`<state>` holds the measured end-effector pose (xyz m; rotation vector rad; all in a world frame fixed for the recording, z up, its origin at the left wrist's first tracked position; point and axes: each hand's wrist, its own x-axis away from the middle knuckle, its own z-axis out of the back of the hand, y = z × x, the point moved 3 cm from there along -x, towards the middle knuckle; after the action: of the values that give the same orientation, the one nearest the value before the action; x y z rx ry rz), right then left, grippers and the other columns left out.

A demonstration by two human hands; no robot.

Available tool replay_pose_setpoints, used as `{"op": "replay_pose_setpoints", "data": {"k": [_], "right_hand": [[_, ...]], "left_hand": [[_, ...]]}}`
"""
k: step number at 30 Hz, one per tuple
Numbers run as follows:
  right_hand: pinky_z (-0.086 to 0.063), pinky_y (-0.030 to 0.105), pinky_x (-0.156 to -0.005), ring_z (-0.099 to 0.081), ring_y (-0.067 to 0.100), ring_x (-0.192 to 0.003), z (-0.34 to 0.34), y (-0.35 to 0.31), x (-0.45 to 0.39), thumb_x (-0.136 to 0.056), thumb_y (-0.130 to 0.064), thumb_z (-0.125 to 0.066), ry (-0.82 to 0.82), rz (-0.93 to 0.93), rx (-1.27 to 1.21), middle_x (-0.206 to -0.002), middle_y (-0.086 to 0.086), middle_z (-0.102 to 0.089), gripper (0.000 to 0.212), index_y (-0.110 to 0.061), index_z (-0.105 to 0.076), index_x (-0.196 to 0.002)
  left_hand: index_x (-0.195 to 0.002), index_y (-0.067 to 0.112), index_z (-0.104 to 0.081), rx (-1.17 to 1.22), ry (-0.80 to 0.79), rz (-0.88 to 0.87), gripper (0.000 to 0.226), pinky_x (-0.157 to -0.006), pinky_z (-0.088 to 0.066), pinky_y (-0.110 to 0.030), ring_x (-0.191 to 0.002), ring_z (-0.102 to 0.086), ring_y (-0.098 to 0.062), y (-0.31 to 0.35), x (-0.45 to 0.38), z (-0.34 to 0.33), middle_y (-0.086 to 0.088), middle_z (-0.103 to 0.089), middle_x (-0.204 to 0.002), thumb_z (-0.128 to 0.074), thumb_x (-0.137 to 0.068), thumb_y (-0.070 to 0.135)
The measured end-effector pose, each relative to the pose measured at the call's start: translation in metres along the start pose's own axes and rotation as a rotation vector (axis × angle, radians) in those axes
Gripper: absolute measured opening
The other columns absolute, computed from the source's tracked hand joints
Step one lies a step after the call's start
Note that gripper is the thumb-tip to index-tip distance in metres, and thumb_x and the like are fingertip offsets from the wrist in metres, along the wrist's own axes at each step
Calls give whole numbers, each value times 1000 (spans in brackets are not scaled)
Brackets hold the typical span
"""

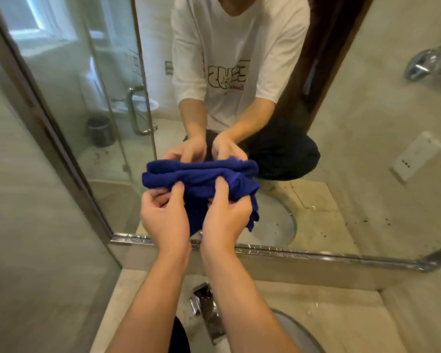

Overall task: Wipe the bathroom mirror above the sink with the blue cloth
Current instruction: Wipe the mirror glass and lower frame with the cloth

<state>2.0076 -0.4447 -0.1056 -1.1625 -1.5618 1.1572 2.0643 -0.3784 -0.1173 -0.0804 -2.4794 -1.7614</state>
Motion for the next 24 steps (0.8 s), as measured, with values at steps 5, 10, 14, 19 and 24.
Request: {"op": "replay_pose_setpoints", "data": {"k": [5, 10, 14, 19, 24], "right_hand": [[-57, 45, -82, -68, 8, -84, 45, -31, -30, -81, -37, -70, -58, 100, 41, -91, -5, -72, 20, -28, -65, -99], [-58, 48, -81, -71, 13, -82, 122, -75, -82, -83, -32, -71, 53, 102, -44, -87, -4, -74, 18, -22, -68, -98], [-58, 49, -82, -71, 11, -82, 163, -79, -107, -87, -31, -68, 141, 128, -61, -85, -6, -75, 12, -22, -68, -96], [-56, 46, -86, -70, 12, -91, 128, -66, -84, -80, -48, -67, 54, 152, -18, -96, -4, -74, 37, -23, -66, -107], [-56, 45, -80, -70, 17, -81, 108, -72, -77, -73, -60, -65, -81, 116, 81, -79, -1, -74, 43, -19, -68, -88]], "left_hand": [[-78, 19, -56, 51, 18, -5, 17, -69, -51, -29, -70, -61, -15, -2, 31, -37, -2, -63, -76, -71, -85, 14], [-80, 18, -60, 2, -185, -53, 18, -71, -57, -32, -72, -66, -16, -9, 97, -105, -2, -67, -76, -78, -80, 19], [-84, 16, -61, -75, -293, -93, 17, -68, -56, -24, -69, -66, -10, -18, 134, -132, 4, -66, -73, -78, -82, 19], [-79, 16, -60, -30, -221, -72, 19, -75, -57, -36, -74, -65, -18, -13, 102, -99, -4, -66, -75, -78, -82, 19], [-83, 14, -55, 64, -124, -76, 21, -70, -54, -28, -66, -62, -11, 4, 83, -89, -1, -60, -73, -75, -87, 20]]}}
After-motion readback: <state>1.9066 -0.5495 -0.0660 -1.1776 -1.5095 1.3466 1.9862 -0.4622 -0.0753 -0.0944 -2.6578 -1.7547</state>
